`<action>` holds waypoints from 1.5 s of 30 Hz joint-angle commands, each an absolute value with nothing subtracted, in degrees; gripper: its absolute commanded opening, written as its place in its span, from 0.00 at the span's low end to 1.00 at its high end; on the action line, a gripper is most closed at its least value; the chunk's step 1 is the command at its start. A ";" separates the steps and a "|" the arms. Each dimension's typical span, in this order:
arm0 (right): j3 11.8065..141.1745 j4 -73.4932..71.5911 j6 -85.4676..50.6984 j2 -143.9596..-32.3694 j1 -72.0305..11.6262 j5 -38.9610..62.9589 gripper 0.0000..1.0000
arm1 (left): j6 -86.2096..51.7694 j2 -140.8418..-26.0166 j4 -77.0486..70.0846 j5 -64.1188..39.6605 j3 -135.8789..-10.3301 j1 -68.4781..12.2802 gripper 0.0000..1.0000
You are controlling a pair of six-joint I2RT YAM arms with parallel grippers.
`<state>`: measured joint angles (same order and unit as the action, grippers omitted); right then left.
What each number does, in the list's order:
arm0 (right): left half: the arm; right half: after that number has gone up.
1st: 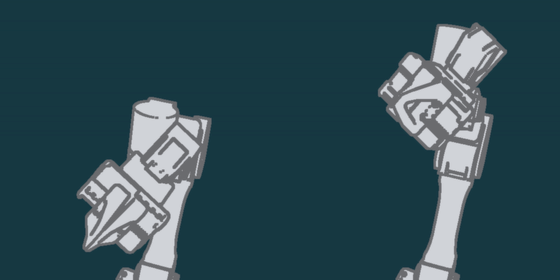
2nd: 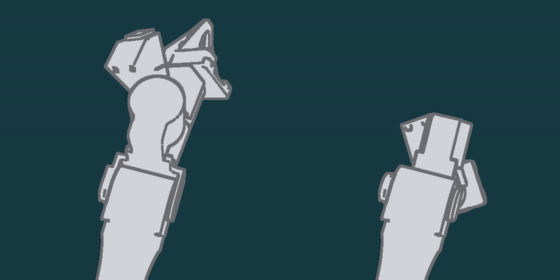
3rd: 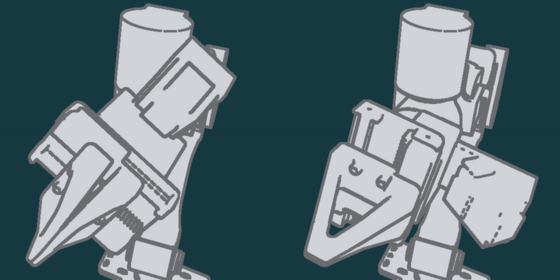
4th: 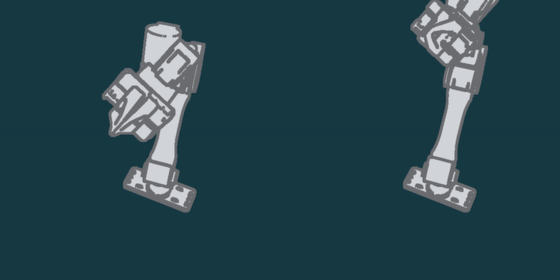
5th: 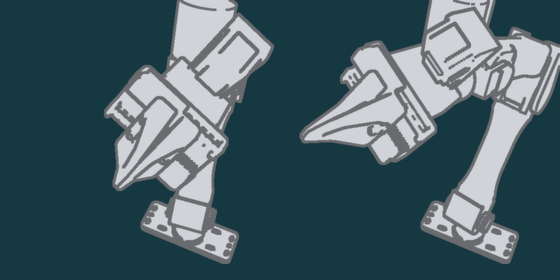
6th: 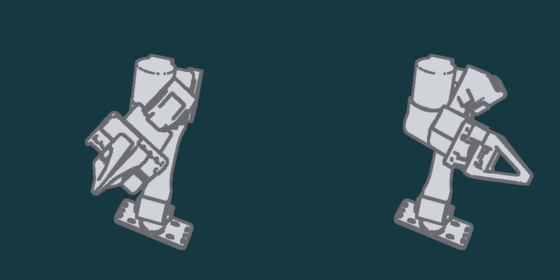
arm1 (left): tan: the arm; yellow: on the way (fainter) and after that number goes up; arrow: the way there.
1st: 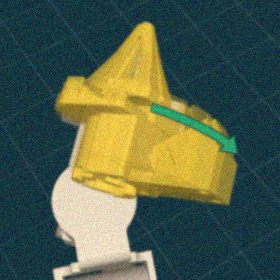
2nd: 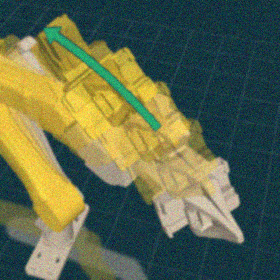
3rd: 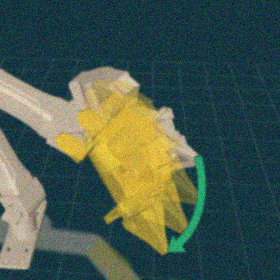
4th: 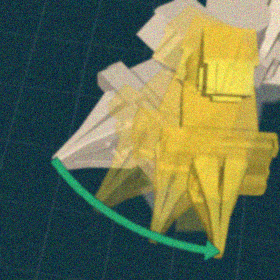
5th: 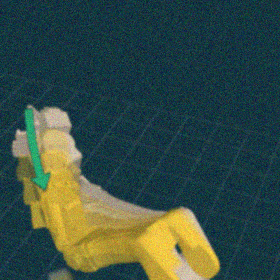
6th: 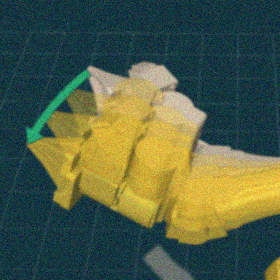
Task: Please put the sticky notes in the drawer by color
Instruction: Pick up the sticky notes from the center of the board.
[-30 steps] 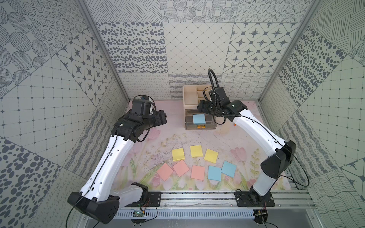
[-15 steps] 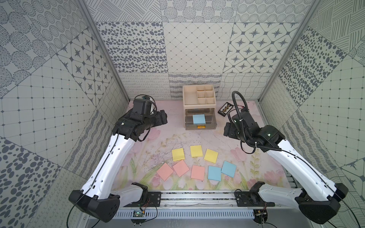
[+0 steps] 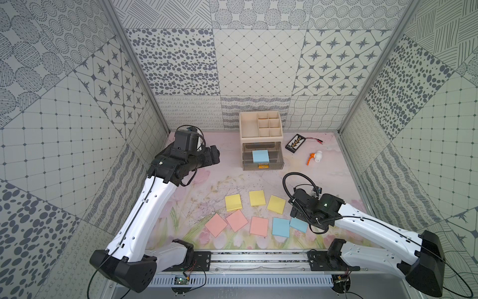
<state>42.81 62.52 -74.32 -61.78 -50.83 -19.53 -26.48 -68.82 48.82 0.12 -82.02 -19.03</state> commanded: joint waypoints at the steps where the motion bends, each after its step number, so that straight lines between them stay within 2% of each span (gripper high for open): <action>1: 39.24 55.37 -80.72 -63.05 -51.22 -16.63 0.99 | -26.62 -68.91 45.86 -1.82 -81.26 -18.46 0.92; 16: 33.99 44.36 -75.19 -69.97 -46.32 -12.22 0.99 | -26.80 -69.83 45.35 -3.06 -79.79 -18.45 0.91; 25: 35.25 45.91 -70.55 -71.41 -44.40 -12.99 0.99 | -27.24 -69.79 45.05 -2.96 -79.10 -18.47 0.91; 43: 33.40 41.97 -69.46 -77.37 -43.46 -11.98 0.99 | -27.38 -69.55 45.35 -2.38 -79.01 -18.44 0.91; 45: 33.40 41.62 -69.45 -77.28 -43.42 -11.83 0.97 | -27.42 -69.45 45.35 -2.21 -78.88 -18.46 0.91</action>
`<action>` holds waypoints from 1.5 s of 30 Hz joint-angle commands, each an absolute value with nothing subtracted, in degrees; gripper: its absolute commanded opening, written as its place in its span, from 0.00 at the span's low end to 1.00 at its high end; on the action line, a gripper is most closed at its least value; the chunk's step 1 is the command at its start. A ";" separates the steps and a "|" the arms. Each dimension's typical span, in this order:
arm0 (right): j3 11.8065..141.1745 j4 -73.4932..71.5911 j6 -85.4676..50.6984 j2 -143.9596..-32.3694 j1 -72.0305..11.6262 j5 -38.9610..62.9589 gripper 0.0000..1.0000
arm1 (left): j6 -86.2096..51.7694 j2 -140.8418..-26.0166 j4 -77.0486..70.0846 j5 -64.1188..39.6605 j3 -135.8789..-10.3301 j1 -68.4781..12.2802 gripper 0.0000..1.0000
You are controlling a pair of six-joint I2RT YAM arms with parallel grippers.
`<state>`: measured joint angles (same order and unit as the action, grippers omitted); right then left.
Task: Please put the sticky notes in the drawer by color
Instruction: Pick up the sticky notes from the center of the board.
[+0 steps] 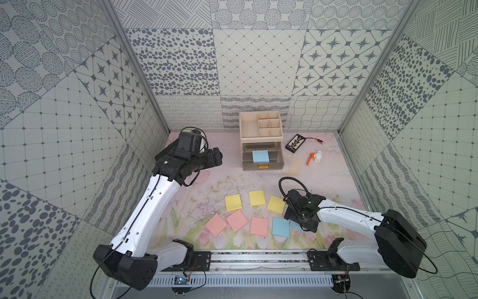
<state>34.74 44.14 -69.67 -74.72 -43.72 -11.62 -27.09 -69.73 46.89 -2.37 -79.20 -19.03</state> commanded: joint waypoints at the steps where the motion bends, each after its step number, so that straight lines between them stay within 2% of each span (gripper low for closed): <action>1: 33.31 41.59 -69.53 -77.13 -43.47 -11.78 0.94 | -27.42 -69.36 45.32 -2.13 -78.84 -18.45 0.91; 8: 33.40 42.39 -69.75 -75.27 -43.55 -11.88 0.80 | -27.95 -68.36 44.74 -1.85 -77.54 -18.46 0.91; 18: 38.12 51.09 -68.70 -67.30 -43.51 -15.13 0.80 | -28.30 -67.72 44.76 -1.49 -77.25 -18.54 0.91; 27: 54.29 62.81 -63.86 -61.15 -43.51 -19.21 0.81 | -28.65 -67.56 44.65 -1.73 -77.25 -18.41 0.91; 36: 83.98 62.69 -48.21 -71.45 -42.73 -19.01 0.82 | -29.24 -67.43 46.39 0.03 -78.57 -18.41 0.91; 45: 97.48 53.55 -37.69 -83.82 -39.10 -15.51 0.82 | -28.79 -67.18 48.75 0.98 -79.83 -18.46 0.92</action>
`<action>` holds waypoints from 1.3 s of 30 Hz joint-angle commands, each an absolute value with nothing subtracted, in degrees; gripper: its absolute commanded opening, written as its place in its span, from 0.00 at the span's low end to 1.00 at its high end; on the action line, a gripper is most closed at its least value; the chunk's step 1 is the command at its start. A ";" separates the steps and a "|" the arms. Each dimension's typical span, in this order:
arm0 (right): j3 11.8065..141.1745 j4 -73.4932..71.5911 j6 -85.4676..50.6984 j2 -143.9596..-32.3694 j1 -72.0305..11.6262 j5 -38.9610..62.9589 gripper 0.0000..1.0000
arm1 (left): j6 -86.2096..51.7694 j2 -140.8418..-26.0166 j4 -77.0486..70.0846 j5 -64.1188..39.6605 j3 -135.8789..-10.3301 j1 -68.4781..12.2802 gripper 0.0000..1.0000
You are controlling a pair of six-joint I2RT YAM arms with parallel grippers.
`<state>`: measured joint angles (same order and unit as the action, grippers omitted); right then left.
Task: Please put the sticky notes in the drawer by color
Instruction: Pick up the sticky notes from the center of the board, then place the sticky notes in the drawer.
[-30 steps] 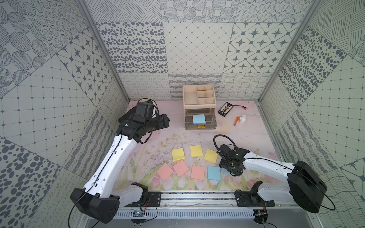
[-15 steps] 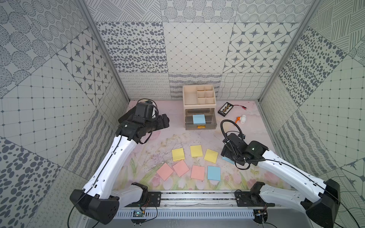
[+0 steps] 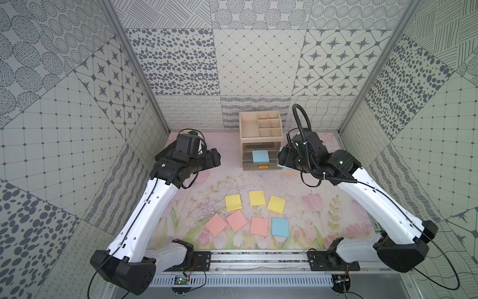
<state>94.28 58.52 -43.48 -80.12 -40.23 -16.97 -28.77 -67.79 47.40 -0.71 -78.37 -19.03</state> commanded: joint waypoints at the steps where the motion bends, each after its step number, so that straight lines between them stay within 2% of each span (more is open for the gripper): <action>1: 98.61 52.95 -36.64 -85.49 -38.72 -14.86 0.82 | -28.54 -67.16 49.18 1.22 -80.15 -18.46 0.92; 14: 110.02 49.74 -32.17 -101.72 -36.56 -11.79 0.81 | -26.86 -67.77 49.66 2.21 -79.94 -18.46 0.92; 36: 108.70 50.20 -32.04 -103.78 -35.86 -12.36 0.88 | -26.81 -66.34 49.58 2.74 -78.60 -18.46 0.92; 39: 109.81 51.24 -31.62 -103.53 -35.86 -12.67 0.91 | -26.94 -66.26 49.83 2.64 -78.65 -18.44 0.92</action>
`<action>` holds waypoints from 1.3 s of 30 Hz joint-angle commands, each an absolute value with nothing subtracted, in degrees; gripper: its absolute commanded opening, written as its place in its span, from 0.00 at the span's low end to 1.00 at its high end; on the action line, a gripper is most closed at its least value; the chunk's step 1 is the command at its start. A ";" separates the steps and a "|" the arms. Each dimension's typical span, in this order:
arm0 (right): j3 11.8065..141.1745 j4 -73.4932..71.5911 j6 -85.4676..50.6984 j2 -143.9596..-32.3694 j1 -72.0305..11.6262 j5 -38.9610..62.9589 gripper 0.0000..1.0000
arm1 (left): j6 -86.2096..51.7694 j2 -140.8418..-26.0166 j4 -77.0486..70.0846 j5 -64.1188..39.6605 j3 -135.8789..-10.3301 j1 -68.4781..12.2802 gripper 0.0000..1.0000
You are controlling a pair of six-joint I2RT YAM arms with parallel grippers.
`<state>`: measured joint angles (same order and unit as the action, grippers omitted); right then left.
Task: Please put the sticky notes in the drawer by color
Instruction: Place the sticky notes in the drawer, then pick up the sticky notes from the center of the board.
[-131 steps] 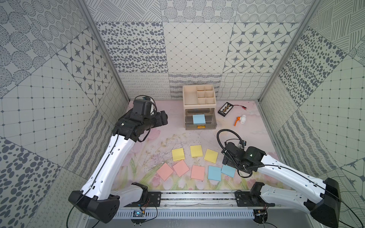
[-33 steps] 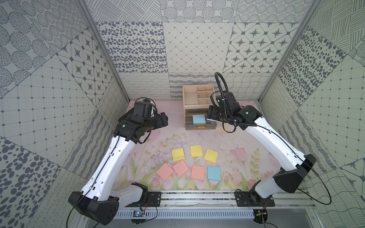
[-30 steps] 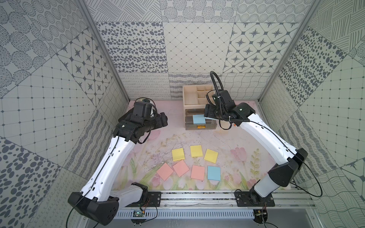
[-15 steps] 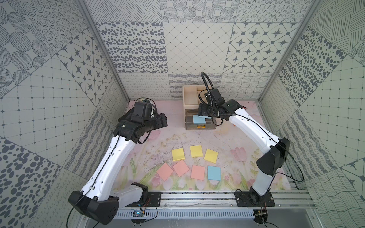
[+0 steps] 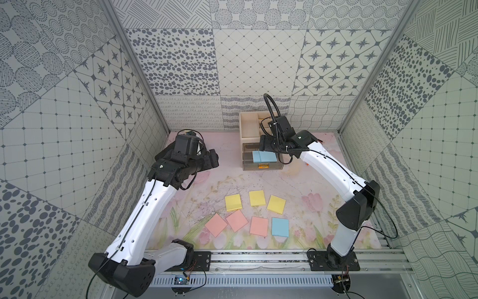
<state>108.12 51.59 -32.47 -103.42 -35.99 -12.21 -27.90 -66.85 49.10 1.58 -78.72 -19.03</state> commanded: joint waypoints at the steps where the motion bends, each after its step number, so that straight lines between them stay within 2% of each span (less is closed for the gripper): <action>1: 110.86 52.04 -31.20 -103.45 -35.86 -13.12 0.91 | -26.98 -66.11 49.81 2.66 -78.66 -18.42 0.92; 7: 116.18 57.09 -28.75 -99.29 -35.87 -16.52 0.93 | -27.42 -65.91 49.52 2.04 -78.65 -18.46 0.92; 11: 113.52 59.88 -28.55 -93.79 -36.04 -19.18 0.96 | -27.92 -66.00 49.31 2.17 -79.10 -18.46 0.94; 20: 91.38 61.98 -33.92 -76.91 -36.04 -23.11 0.97 | -28.98 -66.93 48.80 1.22 -78.32 -18.46 0.95; 27: 74.85 65.45 -43.07 -68.76 -39.33 -20.38 0.97 | -29.43 -67.63 48.35 0.77 -78.40 -18.46 0.95; 33: 60.30 63.11 -50.90 -67.81 -44.75 -15.23 0.98 | -30.14 -67.47 47.90 2.35 -77.54 -18.41 0.94; 39: 54.51 60.40 -58.89 -71.02 -53.13 -14.24 0.99 | -30.10 -66.49 48.48 3.49 -77.23 -18.41 0.94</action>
